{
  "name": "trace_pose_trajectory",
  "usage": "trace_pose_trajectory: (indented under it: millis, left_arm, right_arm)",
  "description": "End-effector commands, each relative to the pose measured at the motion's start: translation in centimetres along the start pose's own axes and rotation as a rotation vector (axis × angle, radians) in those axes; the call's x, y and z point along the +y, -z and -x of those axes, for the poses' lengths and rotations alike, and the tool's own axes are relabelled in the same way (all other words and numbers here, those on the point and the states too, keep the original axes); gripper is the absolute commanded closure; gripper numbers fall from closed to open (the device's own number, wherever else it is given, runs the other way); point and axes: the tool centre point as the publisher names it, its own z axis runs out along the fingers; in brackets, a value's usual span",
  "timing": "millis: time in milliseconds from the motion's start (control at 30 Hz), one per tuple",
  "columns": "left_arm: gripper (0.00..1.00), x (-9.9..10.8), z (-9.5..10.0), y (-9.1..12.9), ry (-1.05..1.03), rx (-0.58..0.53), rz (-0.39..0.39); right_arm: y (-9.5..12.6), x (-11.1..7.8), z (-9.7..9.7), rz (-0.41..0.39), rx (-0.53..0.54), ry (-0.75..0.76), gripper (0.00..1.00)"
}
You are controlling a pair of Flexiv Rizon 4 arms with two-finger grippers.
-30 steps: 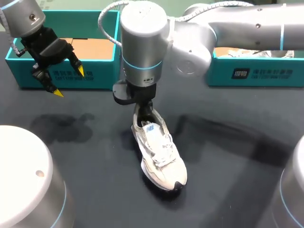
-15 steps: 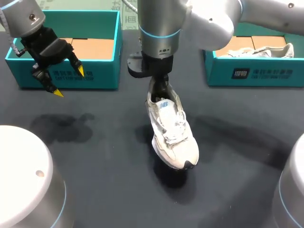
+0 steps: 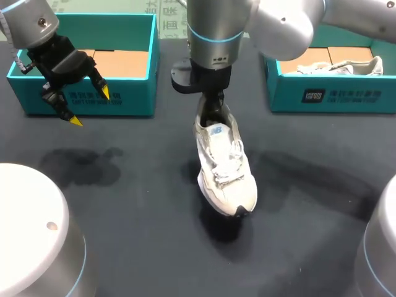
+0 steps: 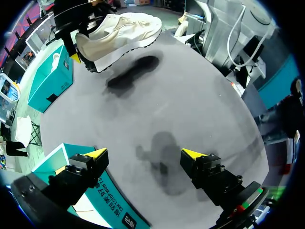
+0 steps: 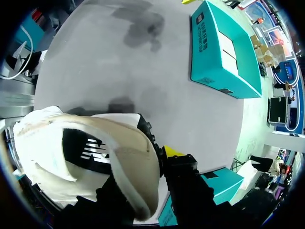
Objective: Take the shoe out of the shoebox, open the shoe tongue, remove and reinsert the insole, then place the shoe into the shoebox
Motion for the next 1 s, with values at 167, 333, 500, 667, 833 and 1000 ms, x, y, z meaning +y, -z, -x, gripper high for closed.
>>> trace_pose_trajectory:
  millis: [167,333,500,667,833,1000]
  left_arm:
    - [0.00,0.0,-0.1,0.0,0.000,0.000,0.003]
    - [0.00,0.0,-0.1,0.0,0.000,0.000,0.003]
    - [0.00,0.0,-0.1,0.0,0.000,0.000,0.003]
    - [0.00,0.0,-0.1,0.0,0.000,0.000,0.003]
    - [0.00,0.0,-0.1,0.0,0.000,0.000,0.003]
    - [0.00,0.0,-0.1,0.0,0.000,0.000,0.003]
  right_arm:
    - [3.5,-2.9,4.2,-0.067,-0.017,-0.050,1.00]
    - [4.0,-4.5,7.0,-0.079,-0.001,-0.068,1.00]
    - [5.1,-6.3,9.6,-0.106,0.005,-0.069,1.00]
    - [6.4,-8.9,12.0,-0.119,-0.004,-0.068,1.00]
    - [6.9,-12.6,14.1,-0.107,-0.017,-0.078,1.00]
    - [6.8,-13.3,14.4,-0.101,-0.025,-0.082,1.00]
